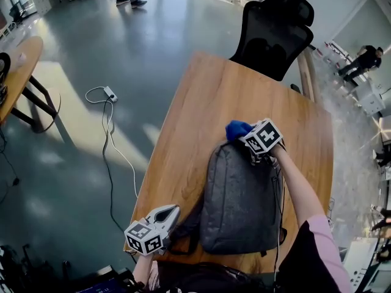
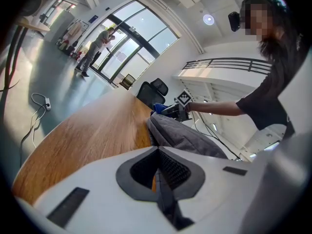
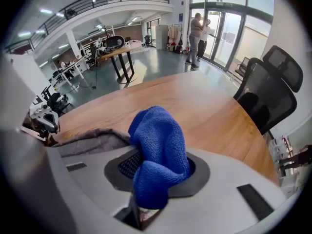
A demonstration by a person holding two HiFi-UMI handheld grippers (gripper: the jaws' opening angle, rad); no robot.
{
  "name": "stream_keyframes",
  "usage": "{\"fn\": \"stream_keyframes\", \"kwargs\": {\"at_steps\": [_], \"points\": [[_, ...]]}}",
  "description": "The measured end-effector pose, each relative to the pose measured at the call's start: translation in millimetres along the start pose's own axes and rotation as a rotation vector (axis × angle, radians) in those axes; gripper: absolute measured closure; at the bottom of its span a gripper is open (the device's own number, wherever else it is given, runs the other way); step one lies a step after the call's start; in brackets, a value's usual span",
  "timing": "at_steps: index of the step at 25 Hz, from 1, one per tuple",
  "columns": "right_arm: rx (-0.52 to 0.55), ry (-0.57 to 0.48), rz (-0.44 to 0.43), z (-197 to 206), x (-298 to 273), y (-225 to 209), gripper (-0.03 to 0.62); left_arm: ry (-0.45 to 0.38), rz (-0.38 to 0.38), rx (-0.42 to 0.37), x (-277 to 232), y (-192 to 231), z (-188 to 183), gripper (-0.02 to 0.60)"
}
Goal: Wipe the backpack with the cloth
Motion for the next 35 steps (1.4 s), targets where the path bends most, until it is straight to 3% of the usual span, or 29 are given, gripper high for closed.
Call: {"fn": "stream_keyframes", "kwargs": {"at_steps": [6,14,19,31,35], "points": [[0.075,0.063,-0.002,-26,-1,37,0.472,-0.028,0.003,0.020,31,-2,-1,0.581],[0.150,0.090,-0.095,-52,-4,91,0.472,-0.066,-0.037,0.035,48,12,-4,0.581],[0.191,0.135,-0.150,-47,-11,125,0.472,-0.089,-0.043,0.026,49,14,-9,0.581],[0.265,0.135,-0.296,-22,-33,223,0.473,-0.117,-0.051,0.010,48,27,-4,0.581],[0.279,0.116,-0.320,-3,-17,276,0.473,-0.129,-0.073,0.007,75,18,-1,0.581]]}}
Point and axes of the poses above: the fingertips, and each gripper's own axes: x backward along the fingers, y to its left, z out of its underside, the point moved 6 cm from there along x, backward along the fingers, and after that the axes turned 12 degrees about -z, right-handed, at the moved point
